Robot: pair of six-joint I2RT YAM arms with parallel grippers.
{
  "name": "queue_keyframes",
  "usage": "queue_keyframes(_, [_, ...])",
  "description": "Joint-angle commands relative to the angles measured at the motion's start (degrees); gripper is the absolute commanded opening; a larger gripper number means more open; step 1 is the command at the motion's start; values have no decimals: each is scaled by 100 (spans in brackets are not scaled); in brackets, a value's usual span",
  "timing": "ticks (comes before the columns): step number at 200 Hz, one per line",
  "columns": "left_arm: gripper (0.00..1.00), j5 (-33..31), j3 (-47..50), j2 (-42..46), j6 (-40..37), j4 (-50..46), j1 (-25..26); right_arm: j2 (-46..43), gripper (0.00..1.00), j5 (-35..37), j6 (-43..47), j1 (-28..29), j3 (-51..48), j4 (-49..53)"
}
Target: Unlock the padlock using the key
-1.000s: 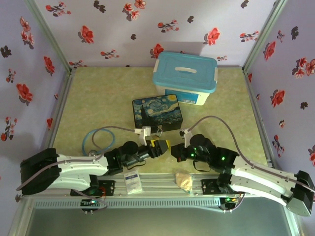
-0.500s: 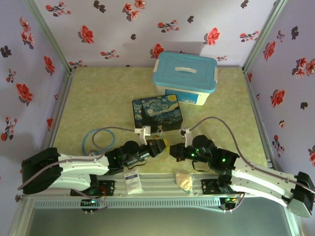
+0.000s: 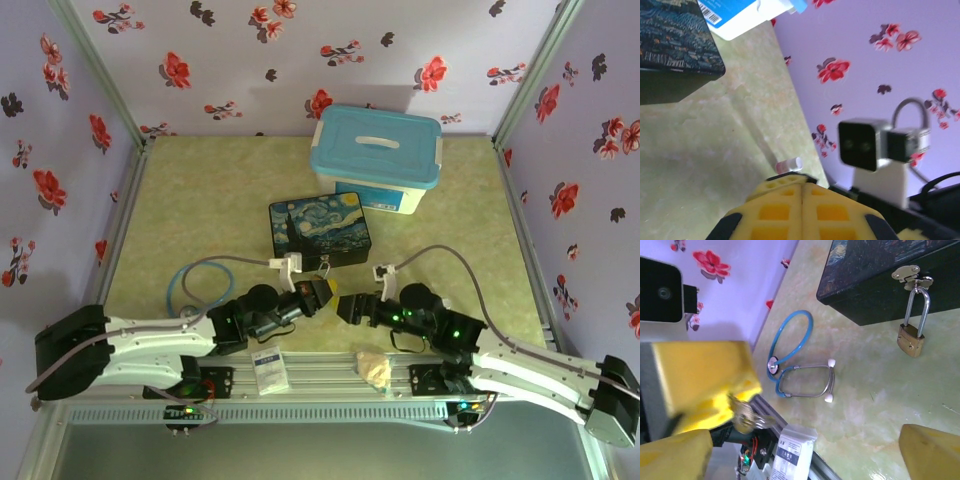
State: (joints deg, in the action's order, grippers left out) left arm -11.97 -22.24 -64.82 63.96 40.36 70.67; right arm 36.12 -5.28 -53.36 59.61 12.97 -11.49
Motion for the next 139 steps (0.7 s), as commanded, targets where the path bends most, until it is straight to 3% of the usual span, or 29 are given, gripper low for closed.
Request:
queue_keyframes(1, [0,-176,-41,140,15,370,-72,-148,99,126,-362,-5,-82,-1097])
queue_keyframes(20, [0,-104,-234,182,-94,122,-74,-110,97,31,-333,-2,-27,-1286])
queue_keyframes(67, [0,-64,-200,239,97,533,-107,125,84,-139,-434,-5,-172,-2276])
queue_keyframes(77, [0,38,-272,255,86,561,-114,197,77,-164,-405,-5,-163,-2364])
queue_keyframes(96, [0,141,-436,263,37,427,-100,316,52,-245,-377,0,-160,-2693])
queue_keyframes(139, [0,136,-679,282,-78,216,-100,389,41,-277,-315,-9,-134,-2833])
